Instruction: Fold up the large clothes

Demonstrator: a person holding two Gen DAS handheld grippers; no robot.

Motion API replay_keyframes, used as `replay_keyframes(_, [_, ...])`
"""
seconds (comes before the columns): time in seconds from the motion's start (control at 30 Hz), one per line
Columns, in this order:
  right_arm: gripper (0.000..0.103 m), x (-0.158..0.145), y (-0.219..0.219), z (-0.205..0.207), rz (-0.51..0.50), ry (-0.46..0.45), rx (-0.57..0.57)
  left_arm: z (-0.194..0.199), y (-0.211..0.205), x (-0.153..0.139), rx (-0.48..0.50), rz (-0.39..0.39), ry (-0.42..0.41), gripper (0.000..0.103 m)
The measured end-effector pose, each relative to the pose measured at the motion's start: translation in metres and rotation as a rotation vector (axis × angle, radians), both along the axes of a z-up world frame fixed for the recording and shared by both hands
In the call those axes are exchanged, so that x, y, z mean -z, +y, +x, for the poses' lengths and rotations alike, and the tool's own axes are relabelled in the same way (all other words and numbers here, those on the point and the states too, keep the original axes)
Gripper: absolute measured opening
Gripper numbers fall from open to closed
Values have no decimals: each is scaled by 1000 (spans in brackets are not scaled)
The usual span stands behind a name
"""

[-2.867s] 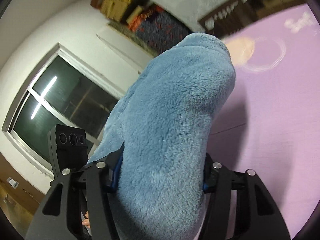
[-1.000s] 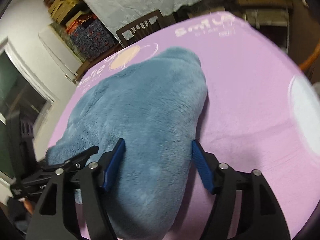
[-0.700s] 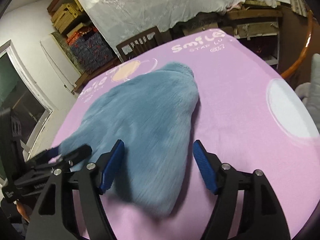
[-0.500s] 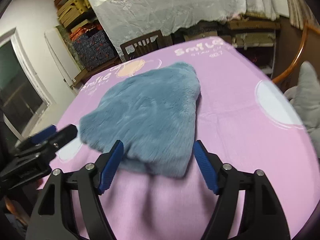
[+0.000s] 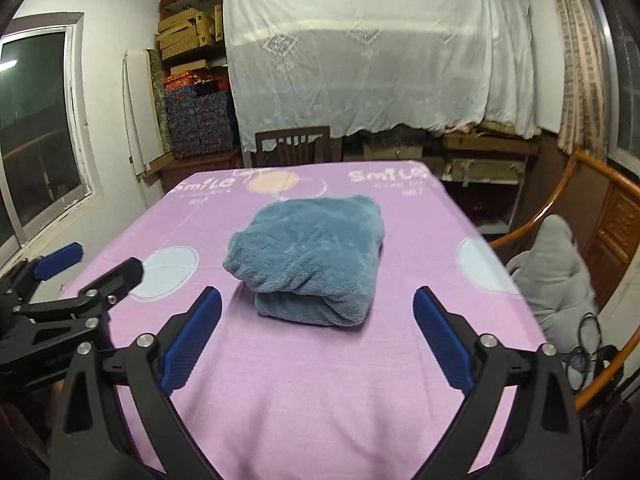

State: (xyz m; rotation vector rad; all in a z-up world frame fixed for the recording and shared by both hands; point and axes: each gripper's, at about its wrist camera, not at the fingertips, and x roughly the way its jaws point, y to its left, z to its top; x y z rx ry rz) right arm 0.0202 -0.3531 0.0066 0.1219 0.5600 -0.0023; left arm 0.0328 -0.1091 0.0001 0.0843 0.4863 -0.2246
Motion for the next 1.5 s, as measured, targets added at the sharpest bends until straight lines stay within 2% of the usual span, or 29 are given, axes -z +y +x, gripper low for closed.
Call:
replay_keyframes(0.17, [96,1,-13,-1,50,-2,31,1,-5,2,-13,12,13,99])
replay_keyframes(0.37, [96,15,-21,14,112,40,21,13,-10,10,-21,30,50,99])
replay_keyframes(0.6, [96,21,-18,22,98,57,20,21,-12,18,-26,34,79,99])
replay_keyframes(1.5, [97,20,-9,14,69,35,12,15,-10,17,-24,42,68,99])
